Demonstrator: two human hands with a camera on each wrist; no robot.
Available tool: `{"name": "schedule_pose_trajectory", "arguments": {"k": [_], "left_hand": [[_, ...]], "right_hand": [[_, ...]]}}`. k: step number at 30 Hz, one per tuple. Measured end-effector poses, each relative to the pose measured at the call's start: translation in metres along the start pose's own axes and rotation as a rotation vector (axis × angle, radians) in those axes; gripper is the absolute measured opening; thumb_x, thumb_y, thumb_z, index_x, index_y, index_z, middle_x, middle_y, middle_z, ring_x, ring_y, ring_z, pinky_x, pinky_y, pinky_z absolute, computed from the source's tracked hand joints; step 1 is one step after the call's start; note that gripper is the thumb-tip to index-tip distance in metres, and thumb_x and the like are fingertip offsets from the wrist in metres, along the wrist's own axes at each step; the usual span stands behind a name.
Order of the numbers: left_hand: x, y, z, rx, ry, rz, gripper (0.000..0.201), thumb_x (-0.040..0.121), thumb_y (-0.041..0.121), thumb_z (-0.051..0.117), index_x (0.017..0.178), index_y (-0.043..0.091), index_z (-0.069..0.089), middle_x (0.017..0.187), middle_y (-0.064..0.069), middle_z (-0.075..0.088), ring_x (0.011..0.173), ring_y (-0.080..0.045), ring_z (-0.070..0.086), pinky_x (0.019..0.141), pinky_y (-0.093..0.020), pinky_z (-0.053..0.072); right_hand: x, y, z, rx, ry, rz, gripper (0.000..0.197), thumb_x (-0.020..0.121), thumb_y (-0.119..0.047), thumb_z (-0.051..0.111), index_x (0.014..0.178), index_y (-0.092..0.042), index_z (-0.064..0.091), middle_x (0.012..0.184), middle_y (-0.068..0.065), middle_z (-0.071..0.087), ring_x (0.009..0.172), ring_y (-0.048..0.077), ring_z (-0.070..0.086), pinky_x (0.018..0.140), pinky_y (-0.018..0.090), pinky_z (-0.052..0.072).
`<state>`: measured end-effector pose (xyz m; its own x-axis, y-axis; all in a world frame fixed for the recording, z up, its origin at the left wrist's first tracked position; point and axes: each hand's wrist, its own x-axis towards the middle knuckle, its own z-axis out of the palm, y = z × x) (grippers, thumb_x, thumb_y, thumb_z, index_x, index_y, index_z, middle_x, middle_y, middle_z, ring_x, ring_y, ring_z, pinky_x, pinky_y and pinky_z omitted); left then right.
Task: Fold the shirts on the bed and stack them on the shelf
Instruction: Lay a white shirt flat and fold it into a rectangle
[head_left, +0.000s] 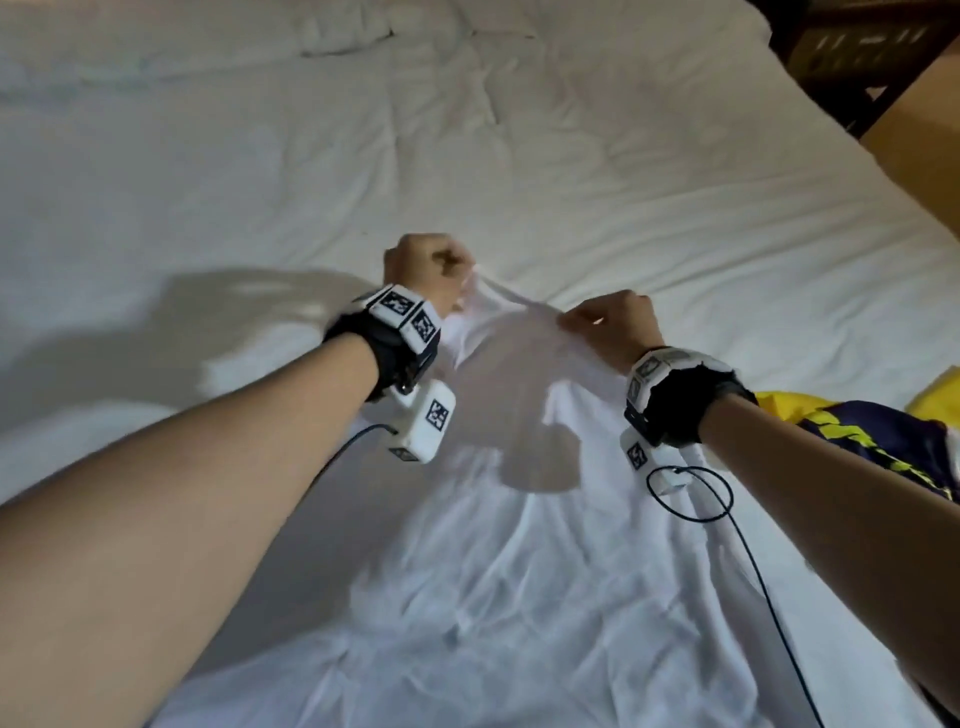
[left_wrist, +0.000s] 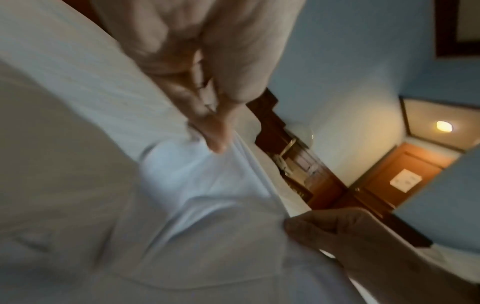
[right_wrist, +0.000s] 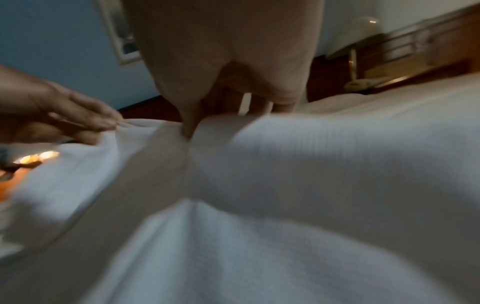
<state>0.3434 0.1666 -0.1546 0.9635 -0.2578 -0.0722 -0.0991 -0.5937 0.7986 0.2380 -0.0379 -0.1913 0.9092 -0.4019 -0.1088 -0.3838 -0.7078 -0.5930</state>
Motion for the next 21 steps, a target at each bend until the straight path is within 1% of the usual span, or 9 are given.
{"name": "schedule_pose_trajectory", "arguments": {"k": [2, 3, 5, 7, 11, 14, 16, 18, 21], "left_hand": [[-0.004, -0.001, 0.004, -0.064, -0.068, 0.129, 0.042, 0.083, 0.010, 0.074, 0.122, 0.020, 0.065, 0.112, 0.000, 0.065, 0.094, -0.005, 0.062, 0.084, -0.013, 0.048], [-0.010, -0.011, 0.004, 0.003, -0.100, 0.147, 0.051, 0.082, 0.013, 0.075, 0.130, 0.020, 0.059, 0.119, 0.001, 0.063, 0.105, -0.010, 0.060, 0.091, -0.016, 0.044], [-0.029, -0.049, -0.010, 0.175, -0.106, 0.116, 0.053, 0.081, 0.020, 0.073, 0.132, 0.021, 0.057, 0.127, -0.004, 0.062, 0.116, -0.021, 0.059, 0.097, -0.025, 0.042], [-0.054, -0.100, -0.043, 0.308, -0.078, 0.032, 0.048, 0.080, 0.027, 0.071, 0.126, 0.023, 0.060, 0.125, -0.005, 0.063, 0.117, -0.026, 0.057, 0.098, -0.034, 0.045], [-0.099, -0.182, -0.141, 0.617, -0.105, -0.193, 0.045, 0.065, 0.051, 0.061, 0.106, 0.031, 0.061, 0.109, 0.006, 0.066, 0.110, -0.025, 0.059, 0.093, -0.041, 0.045], [-0.118, -0.218, -0.199, 0.835, -0.428, -0.321, 0.061, 0.063, 0.055, 0.057, 0.120, 0.033, 0.053, 0.116, -0.001, 0.066, 0.107, -0.027, 0.062, 0.088, -0.034, 0.046], [-0.120, -0.235, -0.227, 0.797, -0.588, -0.308, 0.075, 0.061, 0.057, 0.061, 0.130, 0.028, 0.055, 0.122, -0.004, 0.065, 0.111, -0.026, 0.061, 0.086, -0.030, 0.046], [-0.115, -0.244, -0.252, 0.692, -0.548, -0.274, 0.076, 0.051, 0.065, 0.060, 0.111, 0.019, 0.070, 0.103, -0.006, 0.072, 0.099, -0.026, 0.067, 0.077, -0.029, 0.047], [-0.105, -0.252, -0.288, 0.654, -0.369, -0.292, 0.044, 0.061, 0.054, 0.080, 0.083, 0.016, 0.076, 0.080, -0.007, 0.073, 0.080, -0.026, 0.068, 0.066, -0.029, 0.045]], "right_hand": [[0.009, 0.003, 0.007, -0.010, 0.086, 0.144, 0.017, 0.088, -0.023, 0.062, 0.100, -0.017, 0.073, 0.103, 0.011, 0.071, 0.107, 0.032, 0.058, 0.088, 0.033, 0.045], [0.009, 0.003, 0.014, -0.028, 0.104, 0.210, 0.023, 0.091, -0.020, 0.058, 0.112, -0.014, 0.067, 0.118, 0.014, 0.065, 0.115, 0.035, 0.053, 0.092, 0.035, 0.041], [0.003, -0.002, 0.029, -0.044, 0.108, 0.239, 0.043, 0.092, -0.017, 0.055, 0.133, -0.011, 0.048, 0.141, 0.017, 0.044, 0.125, 0.039, 0.043, 0.100, 0.041, 0.036], [-0.010, -0.018, 0.049, -0.091, 0.121, 0.064, 0.060, 0.085, -0.015, 0.060, 0.141, -0.011, 0.039, 0.149, 0.018, 0.031, 0.130, 0.040, 0.036, 0.107, 0.047, 0.033], [-0.035, -0.072, 0.101, -0.157, 0.061, -0.384, 0.057, 0.075, -0.014, 0.061, 0.131, -0.012, 0.051, 0.143, 0.016, 0.043, 0.132, 0.036, 0.038, 0.111, 0.054, 0.028], [-0.052, -0.124, 0.140, -0.171, -0.171, -0.458, 0.044, 0.084, -0.022, 0.060, 0.128, -0.019, 0.055, 0.130, 0.003, 0.058, 0.129, 0.024, 0.046, 0.117, 0.054, 0.010], [-0.062, -0.157, 0.162, -0.204, -0.357, -0.450, 0.046, 0.089, -0.034, 0.059, 0.133, -0.022, 0.051, 0.126, -0.001, 0.062, 0.128, 0.020, 0.045, 0.119, 0.049, 0.007], [-0.068, -0.186, 0.178, -0.289, -0.484, -0.432, 0.049, 0.088, -0.043, 0.058, 0.133, -0.026, 0.050, 0.126, 0.001, 0.061, 0.127, 0.023, 0.044, 0.114, 0.047, 0.020], [-0.070, -0.218, 0.192, -0.362, -0.502, -0.365, 0.026, 0.089, -0.034, 0.051, 0.112, -0.028, 0.059, 0.114, 0.004, 0.063, 0.115, 0.027, 0.053, 0.098, 0.044, 0.034]]}}
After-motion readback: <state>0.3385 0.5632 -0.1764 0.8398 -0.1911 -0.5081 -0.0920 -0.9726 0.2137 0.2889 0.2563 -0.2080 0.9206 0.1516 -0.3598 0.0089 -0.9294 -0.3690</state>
